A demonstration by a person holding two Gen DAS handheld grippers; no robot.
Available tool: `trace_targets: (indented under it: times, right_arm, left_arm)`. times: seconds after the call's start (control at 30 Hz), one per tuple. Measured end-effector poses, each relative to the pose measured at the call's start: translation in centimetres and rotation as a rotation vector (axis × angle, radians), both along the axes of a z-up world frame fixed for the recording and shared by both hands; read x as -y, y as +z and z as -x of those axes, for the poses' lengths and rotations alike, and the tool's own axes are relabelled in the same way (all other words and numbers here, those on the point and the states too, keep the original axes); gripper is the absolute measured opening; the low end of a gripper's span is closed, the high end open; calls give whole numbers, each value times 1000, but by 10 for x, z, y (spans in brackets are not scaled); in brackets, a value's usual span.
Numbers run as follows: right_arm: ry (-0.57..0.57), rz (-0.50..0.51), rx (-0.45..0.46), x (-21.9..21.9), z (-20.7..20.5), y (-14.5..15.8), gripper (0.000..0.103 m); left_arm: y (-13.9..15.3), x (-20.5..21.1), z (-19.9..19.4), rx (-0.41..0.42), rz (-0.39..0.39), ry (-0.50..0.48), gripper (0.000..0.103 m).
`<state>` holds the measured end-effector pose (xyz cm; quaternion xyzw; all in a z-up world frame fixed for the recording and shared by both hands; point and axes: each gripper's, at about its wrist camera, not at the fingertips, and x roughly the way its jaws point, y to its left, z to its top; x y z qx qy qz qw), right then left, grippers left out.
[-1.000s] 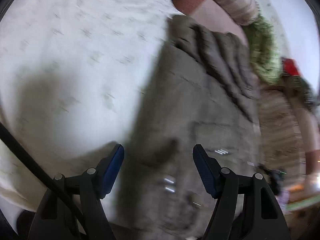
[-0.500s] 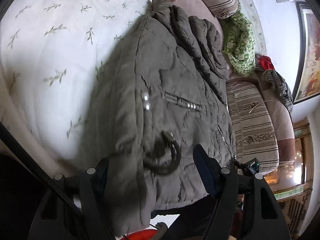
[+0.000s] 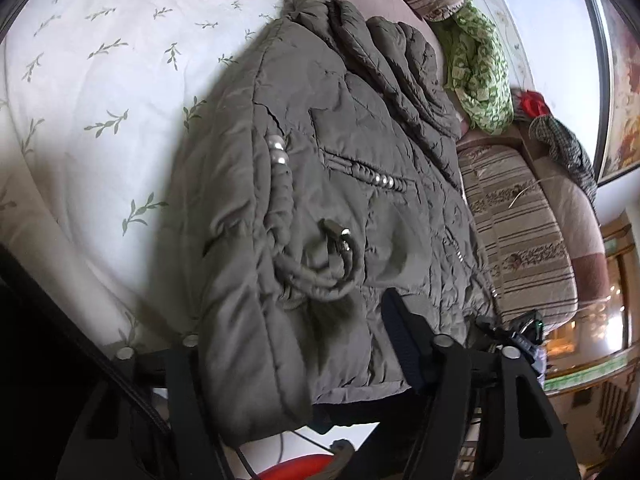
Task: Fold large clothes
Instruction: 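Grasp the jacket hem with both tools and lift it toward the hood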
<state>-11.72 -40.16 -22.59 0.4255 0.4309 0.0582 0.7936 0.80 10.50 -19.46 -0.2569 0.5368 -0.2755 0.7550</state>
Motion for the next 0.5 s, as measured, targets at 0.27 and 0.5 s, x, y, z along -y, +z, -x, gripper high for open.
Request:
trace_targets:
  times: [0.27, 0.5]
  right_arm:
    - [-18, 23, -15, -9, -2, -10, 41]
    - [-58, 89, -23, -22, 0, -11, 26]
  left_arm:
    - [-10, -2, -1, -52, -13, 68, 56]
    - [17, 7, 10, 3, -157, 103, 20]
